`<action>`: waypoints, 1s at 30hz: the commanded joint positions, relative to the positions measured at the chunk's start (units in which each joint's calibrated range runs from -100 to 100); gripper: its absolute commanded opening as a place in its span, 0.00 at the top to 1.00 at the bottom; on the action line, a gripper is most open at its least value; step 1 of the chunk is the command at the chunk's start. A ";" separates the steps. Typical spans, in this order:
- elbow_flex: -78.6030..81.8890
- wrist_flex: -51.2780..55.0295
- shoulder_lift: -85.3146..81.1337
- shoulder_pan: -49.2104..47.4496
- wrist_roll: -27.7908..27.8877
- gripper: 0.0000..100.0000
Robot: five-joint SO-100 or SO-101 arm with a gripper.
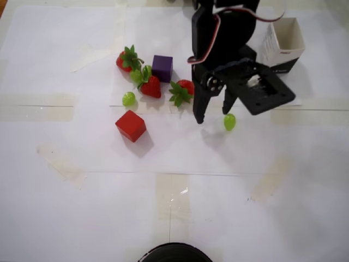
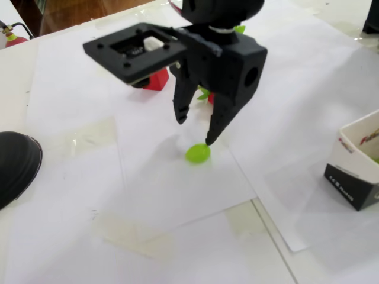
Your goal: Pick up the grapes and place them in the box.
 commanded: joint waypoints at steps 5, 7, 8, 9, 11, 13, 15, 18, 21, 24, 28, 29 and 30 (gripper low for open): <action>-0.43 -5.77 -2.77 -2.68 -2.05 0.76; -0.98 -7.00 -2.94 -3.56 -2.20 0.76; -1.43 -7.16 -3.03 -3.78 -2.30 0.76; -2.07 -7.16 -3.03 -4.15 -2.39 0.76; -3.79 -5.61 -3.63 -4.88 -2.83 0.76; -6.34 -3.48 -4.06 -6.13 -3.61 0.77; -7.34 -2.99 -4.23 -7.46 -4.74 0.77; -7.16 -4.55 -4.31 -10.03 -7.13 0.77; -6.79 -9.04 -3.45 -12.02 -8.30 0.77; -2.43 -17.46 -2.68 -13.49 -9.91 0.77; 0.84 -21.79 -1.48 -13.56 -10.21 0.77; 1.57 -21.79 -1.48 -13.34 -10.31 0.77; 2.11 -21.79 -1.48 -13.04 -10.26 0.78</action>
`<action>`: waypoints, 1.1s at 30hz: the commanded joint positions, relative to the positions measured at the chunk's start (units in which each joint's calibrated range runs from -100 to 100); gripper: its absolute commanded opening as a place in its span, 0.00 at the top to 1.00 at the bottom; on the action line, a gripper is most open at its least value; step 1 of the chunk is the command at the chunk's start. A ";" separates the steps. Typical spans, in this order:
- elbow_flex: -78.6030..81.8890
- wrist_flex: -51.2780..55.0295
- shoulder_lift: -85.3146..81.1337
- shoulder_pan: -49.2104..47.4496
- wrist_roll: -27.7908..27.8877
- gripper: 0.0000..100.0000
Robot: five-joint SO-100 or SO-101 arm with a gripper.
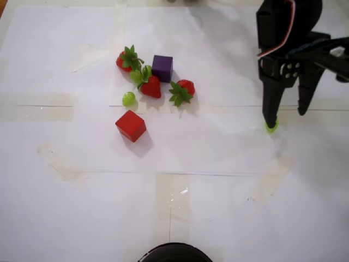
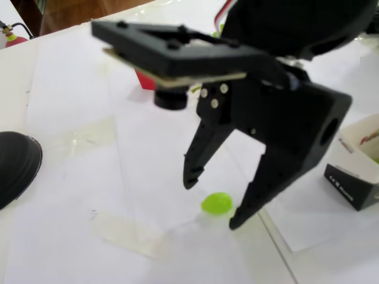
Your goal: Pick up the grapes and place them in the box.
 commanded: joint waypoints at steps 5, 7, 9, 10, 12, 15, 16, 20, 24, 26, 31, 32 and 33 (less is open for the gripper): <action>1.39 2.19 -1.82 1.91 0.44 0.79; 1.76 2.76 -1.65 2.28 0.73 0.79; 1.85 2.84 -1.31 2.50 0.93 0.79; 2.21 2.92 -1.31 2.57 0.93 0.79; 2.76 3.09 -1.31 2.72 0.73 0.79; 3.39 2.84 -1.31 2.79 0.54 0.80; 3.57 2.76 -1.31 2.79 0.49 0.82; 5.21 0.72 -1.31 2.50 0.05 0.83; 7.39 -2.39 -1.31 2.20 -0.49 0.83; 8.48 -4.35 -1.31 1.98 -0.78 0.83; 8.67 -7.86 -0.88 1.91 -0.78 0.83; 8.67 -8.27 -0.79 1.91 -0.78 0.83; 8.67 -8.92 -0.70 1.91 -0.88 0.83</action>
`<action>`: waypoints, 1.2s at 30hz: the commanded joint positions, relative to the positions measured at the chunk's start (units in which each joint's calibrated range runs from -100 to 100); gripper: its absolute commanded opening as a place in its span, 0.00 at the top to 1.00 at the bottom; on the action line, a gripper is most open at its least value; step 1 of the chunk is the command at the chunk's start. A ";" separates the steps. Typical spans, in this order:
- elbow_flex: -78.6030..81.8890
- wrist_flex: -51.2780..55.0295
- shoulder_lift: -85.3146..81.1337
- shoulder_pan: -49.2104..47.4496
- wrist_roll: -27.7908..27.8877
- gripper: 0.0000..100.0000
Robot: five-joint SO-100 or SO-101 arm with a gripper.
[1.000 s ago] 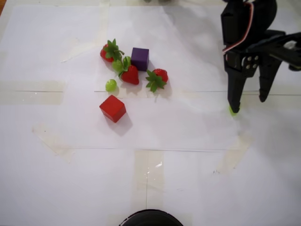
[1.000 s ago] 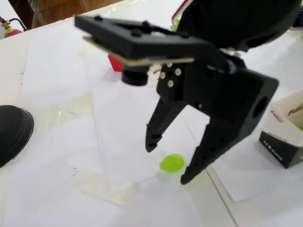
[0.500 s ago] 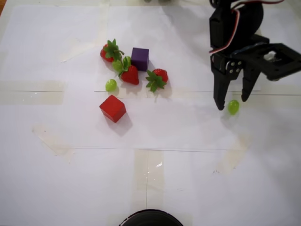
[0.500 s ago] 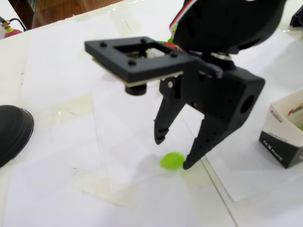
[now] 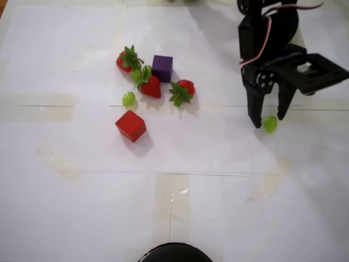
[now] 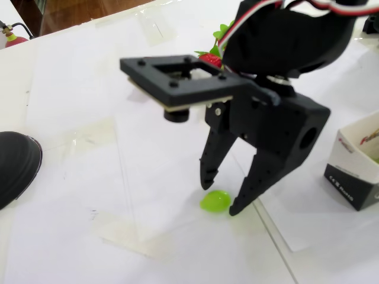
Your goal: Pick up the grapes and place them in the box.
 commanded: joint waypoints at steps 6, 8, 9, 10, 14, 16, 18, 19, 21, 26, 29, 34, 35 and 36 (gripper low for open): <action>1.52 -3.22 -0.45 -0.19 -0.59 0.84; 2.16 -3.22 -0.36 -0.26 -0.59 0.84; 2.43 -3.14 -0.36 -0.34 -0.59 0.84; 2.89 -3.30 -0.36 -0.34 -0.59 0.84; 3.43 -3.96 -0.28 -0.41 -0.59 0.87; 3.43 -4.45 -0.54 -0.41 -0.54 0.87; 3.25 -5.35 -0.71 -0.41 -0.44 0.89; 2.98 -5.43 -0.79 -0.41 -0.39 0.89; 2.89 -5.59 -0.97 -0.56 -0.59 0.89; 2.89 -5.10 -1.40 -0.63 0.05 0.93; 2.89 -4.77 -1.91 -0.78 0.54 0.94; 2.80 -3.71 -2.94 -0.85 1.47 0.95; 2.43 -3.14 -3.29 -0.78 2.00 0.95; 1.25 -1.18 -3.72 -0.70 2.74 0.95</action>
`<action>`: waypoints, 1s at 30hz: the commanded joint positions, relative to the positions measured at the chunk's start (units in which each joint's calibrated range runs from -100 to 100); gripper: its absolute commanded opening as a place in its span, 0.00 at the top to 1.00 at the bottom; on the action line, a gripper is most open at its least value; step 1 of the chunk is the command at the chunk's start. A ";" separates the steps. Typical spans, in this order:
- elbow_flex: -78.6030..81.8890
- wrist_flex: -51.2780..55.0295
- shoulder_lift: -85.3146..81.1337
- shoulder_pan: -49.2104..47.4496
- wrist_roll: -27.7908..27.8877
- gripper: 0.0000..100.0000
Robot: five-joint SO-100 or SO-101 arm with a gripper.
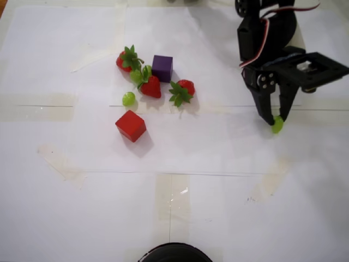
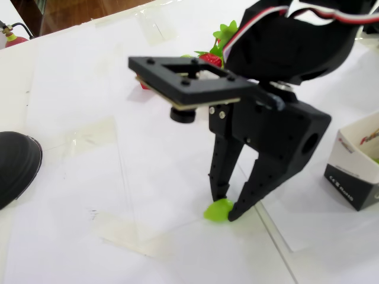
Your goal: Pick up the grapes and place them in the box.
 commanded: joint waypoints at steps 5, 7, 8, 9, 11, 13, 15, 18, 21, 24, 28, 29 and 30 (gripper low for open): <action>-25.37 36.52 -5.61 0.48 7.23 0.95; -38.28 52.12 -5.70 0.48 7.96 0.95; -43.74 58.49 -5.95 0.33 8.21 0.95; -48.64 64.13 -6.30 0.04 8.30 0.95; -53.64 69.77 -6.90 -0.63 8.30 0.95; -58.37 75.65 -7.16 -1.73 8.01 0.95; -60.55 80.47 -7.85 -3.13 7.28 0.95; -57.64 80.47 -9.48 -5.63 7.08 0.95; -53.92 79.65 -10.08 -8.93 5.67 0.95; -47.83 76.71 -11.46 -11.51 3.96 0.95; -38.64 69.44 -12.66 -12.98 2.39 0.95; -36.55 67.89 -12.66 -13.13 1.95 0.95; -34.28 66.42 -12.66 -13.20 1.56 0.95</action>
